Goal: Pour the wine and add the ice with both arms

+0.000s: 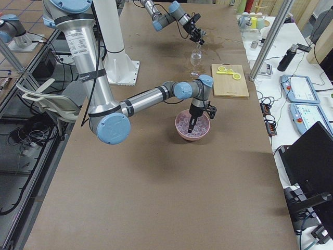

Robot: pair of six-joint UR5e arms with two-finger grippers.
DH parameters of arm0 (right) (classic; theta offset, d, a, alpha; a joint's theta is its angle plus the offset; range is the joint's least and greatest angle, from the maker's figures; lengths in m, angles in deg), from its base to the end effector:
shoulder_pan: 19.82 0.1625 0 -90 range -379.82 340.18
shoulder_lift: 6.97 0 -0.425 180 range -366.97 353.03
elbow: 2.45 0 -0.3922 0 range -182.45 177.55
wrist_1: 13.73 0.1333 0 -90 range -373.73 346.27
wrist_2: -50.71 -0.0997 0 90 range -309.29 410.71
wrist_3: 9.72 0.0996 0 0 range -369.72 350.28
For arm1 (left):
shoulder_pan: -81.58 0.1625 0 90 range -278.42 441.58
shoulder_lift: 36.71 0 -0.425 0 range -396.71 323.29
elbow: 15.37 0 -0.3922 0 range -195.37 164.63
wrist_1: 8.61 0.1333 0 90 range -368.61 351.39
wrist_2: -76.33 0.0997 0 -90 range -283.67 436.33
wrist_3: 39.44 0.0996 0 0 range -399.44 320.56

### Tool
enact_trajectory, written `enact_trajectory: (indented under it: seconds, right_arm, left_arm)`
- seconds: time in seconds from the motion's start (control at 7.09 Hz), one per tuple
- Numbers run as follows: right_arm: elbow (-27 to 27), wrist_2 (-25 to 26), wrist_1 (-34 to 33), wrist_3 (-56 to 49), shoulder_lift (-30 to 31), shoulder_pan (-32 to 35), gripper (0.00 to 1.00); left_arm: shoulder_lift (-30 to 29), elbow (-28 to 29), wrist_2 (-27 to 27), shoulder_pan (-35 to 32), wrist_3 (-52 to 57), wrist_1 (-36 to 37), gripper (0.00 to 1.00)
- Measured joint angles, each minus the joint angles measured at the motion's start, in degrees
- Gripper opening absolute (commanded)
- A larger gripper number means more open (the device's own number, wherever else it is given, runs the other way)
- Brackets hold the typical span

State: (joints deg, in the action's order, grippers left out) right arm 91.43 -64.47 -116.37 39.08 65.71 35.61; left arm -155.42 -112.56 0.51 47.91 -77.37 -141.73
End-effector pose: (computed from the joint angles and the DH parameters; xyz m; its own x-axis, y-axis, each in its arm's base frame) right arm -0.2680 -0.5491 0.5007 0.8894 0.2401 0.3891 -0.1641 0.9619 -0.2185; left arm 0.4416 -0.4837 0.2258 0.6793 0.4664 -0.5666 0.3284 0.4973 0.8030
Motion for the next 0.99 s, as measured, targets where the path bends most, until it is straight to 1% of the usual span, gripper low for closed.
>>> enact_trajectory:
  seconds: [0.42, 0.99]
  right_arm:
    - [2.83, -1.42, -0.34, -0.39, -0.11, 4.2, 0.16]
    - [8.11, -3.13, -0.07, -0.53, -1.22, 7.83, 0.16]
  left_arm:
    - [-3.14, 0.11, 1.73, 0.66, 6.64, 5.34, 0.0]
    - [-3.92, 0.38, 7.49, 2.0, 17.91, 7.87, 0.0]
